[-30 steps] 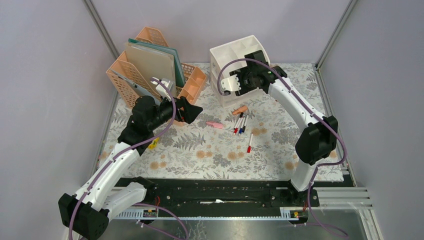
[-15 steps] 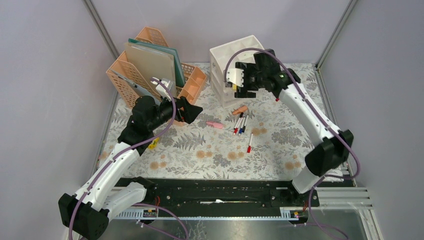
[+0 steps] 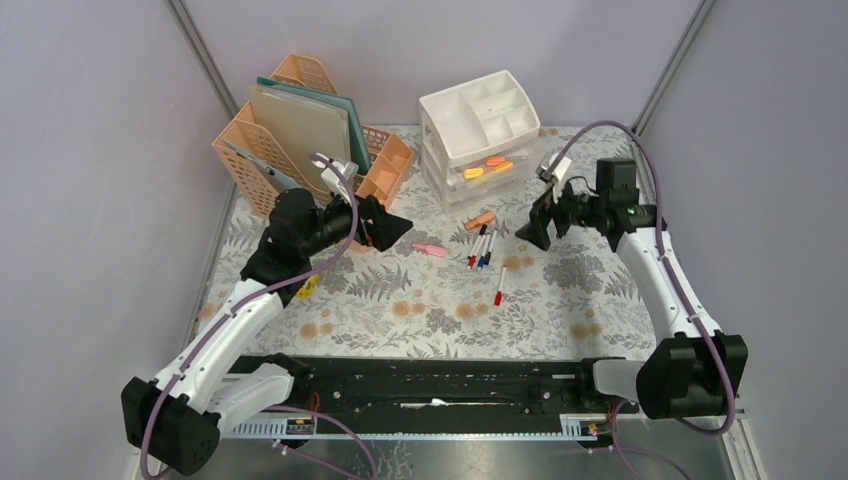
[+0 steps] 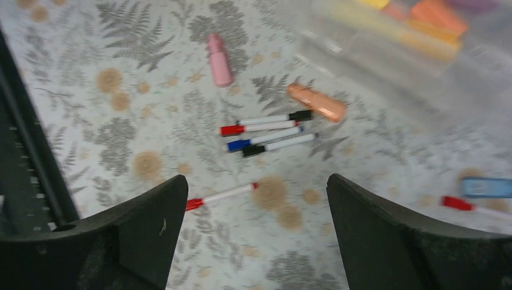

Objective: Organize the desk
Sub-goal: Place the stationery in the drawer, then close the drawer in the storage box.

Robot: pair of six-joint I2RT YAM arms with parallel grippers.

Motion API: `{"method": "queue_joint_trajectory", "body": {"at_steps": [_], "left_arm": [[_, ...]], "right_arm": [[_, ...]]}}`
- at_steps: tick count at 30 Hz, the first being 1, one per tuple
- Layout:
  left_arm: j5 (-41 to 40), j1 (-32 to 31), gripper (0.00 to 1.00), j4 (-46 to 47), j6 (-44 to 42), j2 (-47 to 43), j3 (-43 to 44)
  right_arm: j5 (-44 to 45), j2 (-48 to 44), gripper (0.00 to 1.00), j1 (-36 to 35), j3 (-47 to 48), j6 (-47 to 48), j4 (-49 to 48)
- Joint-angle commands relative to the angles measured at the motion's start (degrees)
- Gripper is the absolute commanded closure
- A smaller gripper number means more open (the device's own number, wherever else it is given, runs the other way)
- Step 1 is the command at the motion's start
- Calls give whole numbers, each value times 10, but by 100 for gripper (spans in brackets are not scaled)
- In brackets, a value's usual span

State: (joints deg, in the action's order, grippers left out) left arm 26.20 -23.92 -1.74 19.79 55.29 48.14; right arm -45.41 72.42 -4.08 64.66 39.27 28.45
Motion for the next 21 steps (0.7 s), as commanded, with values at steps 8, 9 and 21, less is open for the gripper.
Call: {"method": "queue_joint_trajectory", "body": {"at_steps": [8, 9, 21], "left_arm": [[56, -30, 1, 103, 91, 35, -14], [45, -43, 1, 112, 92, 40, -18], [-124, -235, 1, 55, -93, 195, 132]], "right_arm": [[-146, -24, 6, 99, -83, -154, -83], [-146, -24, 6, 107, -83, -157, -83], [-129, -30, 3, 156, -86, -161, -82]]}}
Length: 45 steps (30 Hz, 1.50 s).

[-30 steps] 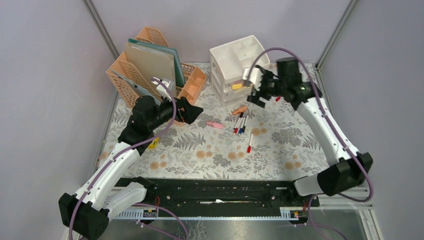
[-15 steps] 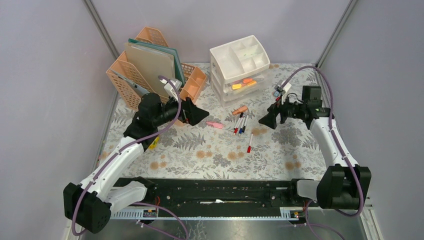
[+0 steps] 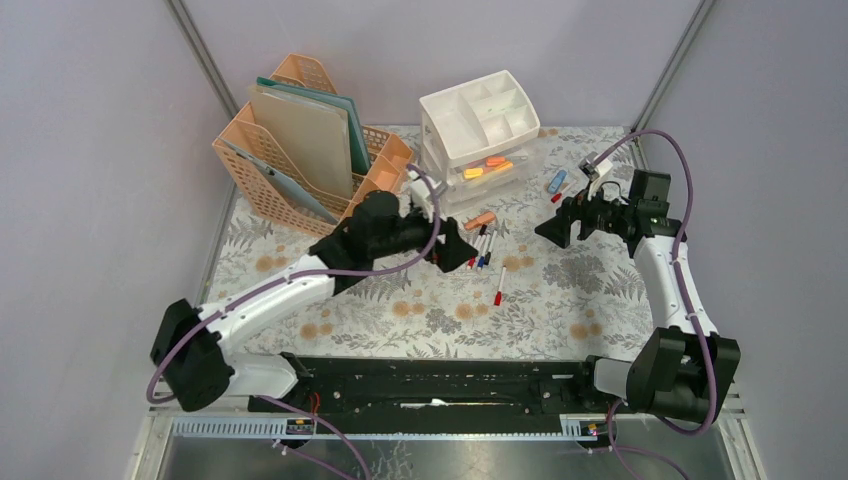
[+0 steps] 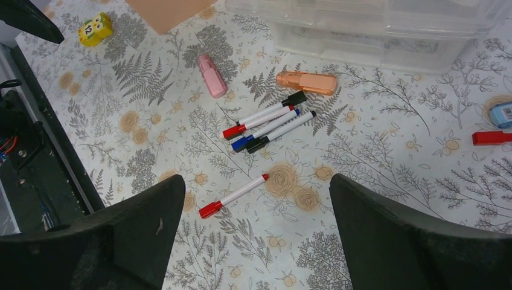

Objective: Organize the desk
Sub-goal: Close the drawer in the storage box.

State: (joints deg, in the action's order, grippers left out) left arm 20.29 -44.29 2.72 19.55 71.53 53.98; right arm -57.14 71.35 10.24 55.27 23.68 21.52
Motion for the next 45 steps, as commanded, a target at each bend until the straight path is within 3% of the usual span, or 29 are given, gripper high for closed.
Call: {"method": "queue_joint_trajectory", "body": {"at_steps": [1, 11, 16, 19, 23, 26, 29, 35, 38, 41, 45], "left_arm": [[-67, -40, 1, 9, -105, 49, 90], [-76, -62, 2, -147, -179, 253, 337], [-94, -62, 12, -225, -226, 340, 442], [-128, -63, 28, -254, -255, 386, 492], [-192, -62, 66, -269, -300, 432, 539], [-235, -62, 79, -271, -334, 461, 567], [-283, -62, 86, -260, -370, 488, 590], [-417, -49, 89, -201, -414, 550, 637], [-456, -35, 79, -186, -406, 578, 672], [-447, -26, 63, -162, -390, 581, 682], [-426, -15, 52, -144, -367, 583, 686]], "right_arm": [[-11, -19, 3, 16, 7, -4, -12], [-8, -11, 3, 55, 5, -5, -13], [-9, -12, 2, 63, 5, -6, -13], [-12, -12, 2, 65, 5, -5, -13], [-12, -9, 2, 67, 5, -4, -13], [-12, -8, 2, 67, 4, -3, -13], [-15, -6, 2, 67, 3, -3, -13], [-16, -6, 2, 68, 3, -2, -13], [-16, -6, 2, 68, 2, -1, -13], [-19, -5, 2, 69, 1, 0, -13], [-19, -3, 1, 70, 1, 0, -13]]}}
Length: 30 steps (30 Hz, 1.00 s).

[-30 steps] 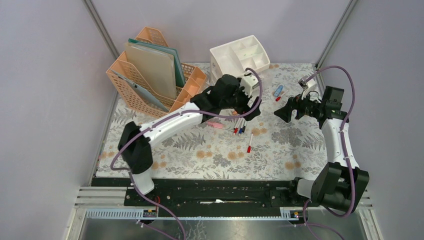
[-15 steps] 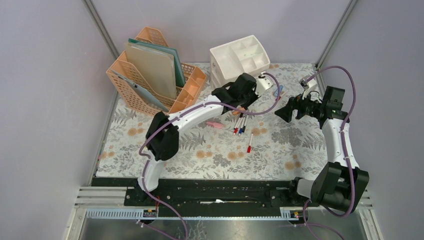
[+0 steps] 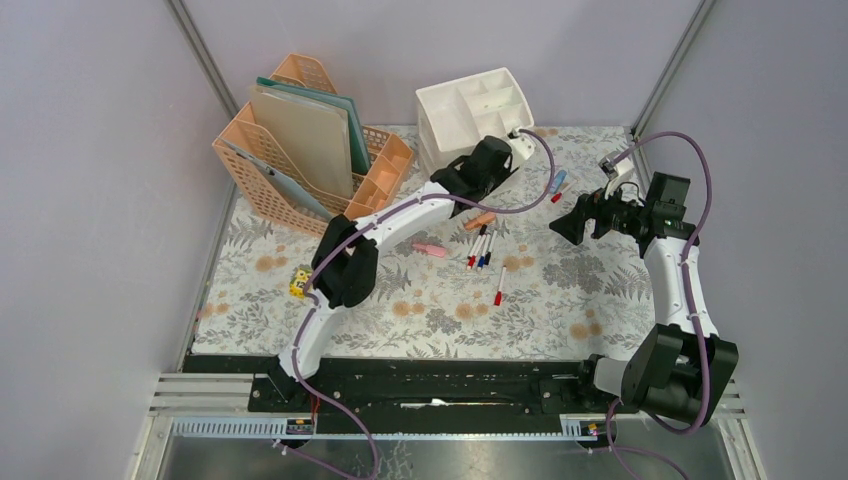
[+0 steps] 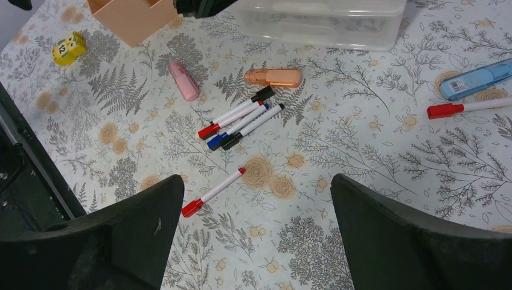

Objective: Organize the desk
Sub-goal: Close the drawer in the storage box.

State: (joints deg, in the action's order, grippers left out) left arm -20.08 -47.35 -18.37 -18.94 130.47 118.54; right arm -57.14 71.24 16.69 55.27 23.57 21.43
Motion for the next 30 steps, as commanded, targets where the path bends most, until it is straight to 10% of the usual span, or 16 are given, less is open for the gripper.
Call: {"method": "queue_joint_trajectory", "body": {"at_steps": [1, 7, 20, 30], "left_arm": [[-18, 19, 52, 66, 27, -6, 44], [125, 24, 48, 60, 101, -76, -10], [326, 104, 2, 236, 330, -348, -333], [407, 221, 1, 386, 522, -512, -590]], "right_arm": [[-19, -2, 1, 5, 1, 1, -12], [-24, 2, 1, 6, 0, 1, -12], [-76, 7, 1, 5, -22, -33, -57], [-67, 19, 1, 2, 27, -44, -80]]}}
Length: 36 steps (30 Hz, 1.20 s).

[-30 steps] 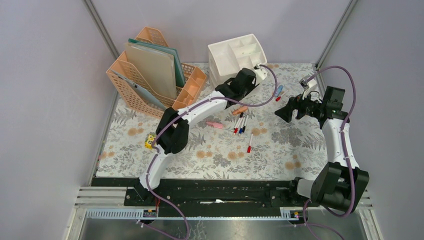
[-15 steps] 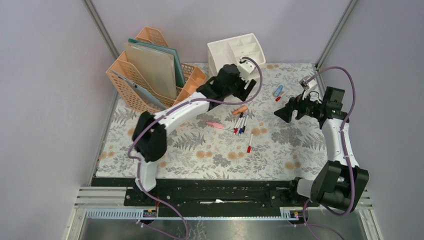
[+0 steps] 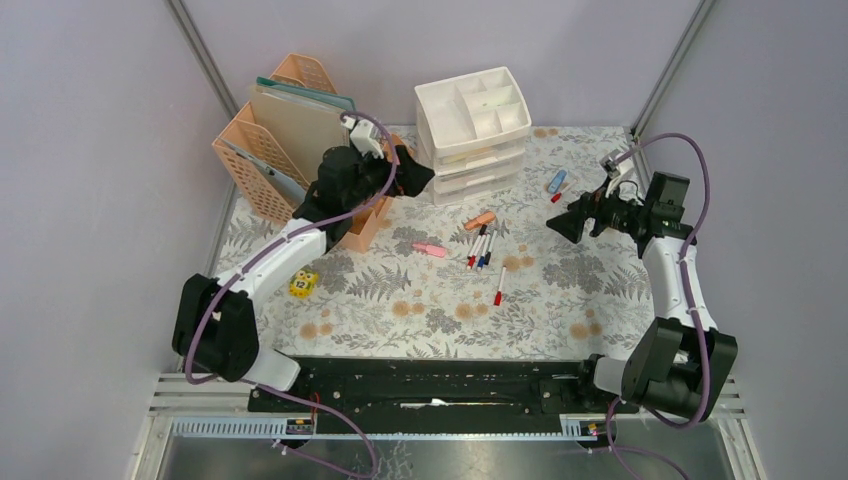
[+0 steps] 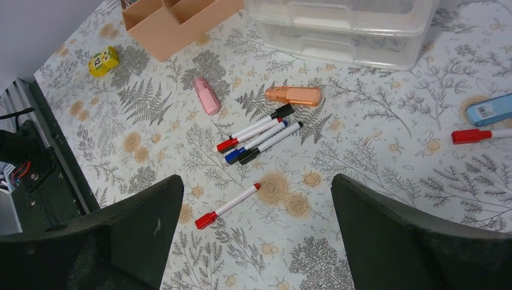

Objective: Organize the desk
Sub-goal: Close the drawer in the storage box, then open the drawer in the storage box.

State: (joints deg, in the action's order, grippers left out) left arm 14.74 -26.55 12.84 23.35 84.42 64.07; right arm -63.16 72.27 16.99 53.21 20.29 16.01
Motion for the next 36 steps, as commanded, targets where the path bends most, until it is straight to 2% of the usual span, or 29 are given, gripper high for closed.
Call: {"method": "queue_joint_trajectory", "body": {"at_steps": [1, 4, 11, 18, 24, 29, 33, 36], "left_arm": [[71, 16, 1, 70, 104, -61, -53], [91, 18, 1, 45, 119, -83, -66], [94, 18, 1, 73, 154, -159, -166], [80, 18, 1, 120, 203, -232, -269], [67, 18, 1, 128, 230, -287, -310], [58, 18, 1, 113, 235, -321, -326], [58, 18, 1, 118, 249, -335, -337], [58, 18, 1, 125, 269, -343, -336]], "right_arm": [[0, 19, 1, -5, 65, -15, -24], [14, 58, 1, -27, 129, -16, -2], [57, 124, 1, -121, 212, -44, -10], [155, 240, 2, -134, 416, -103, 7], [265, 337, 7, -160, 565, -142, 31], [320, 395, 12, -178, 631, -139, 52], [339, 437, 23, -187, 671, -136, 78], [343, 459, 27, -191, 687, -132, 89]]}}
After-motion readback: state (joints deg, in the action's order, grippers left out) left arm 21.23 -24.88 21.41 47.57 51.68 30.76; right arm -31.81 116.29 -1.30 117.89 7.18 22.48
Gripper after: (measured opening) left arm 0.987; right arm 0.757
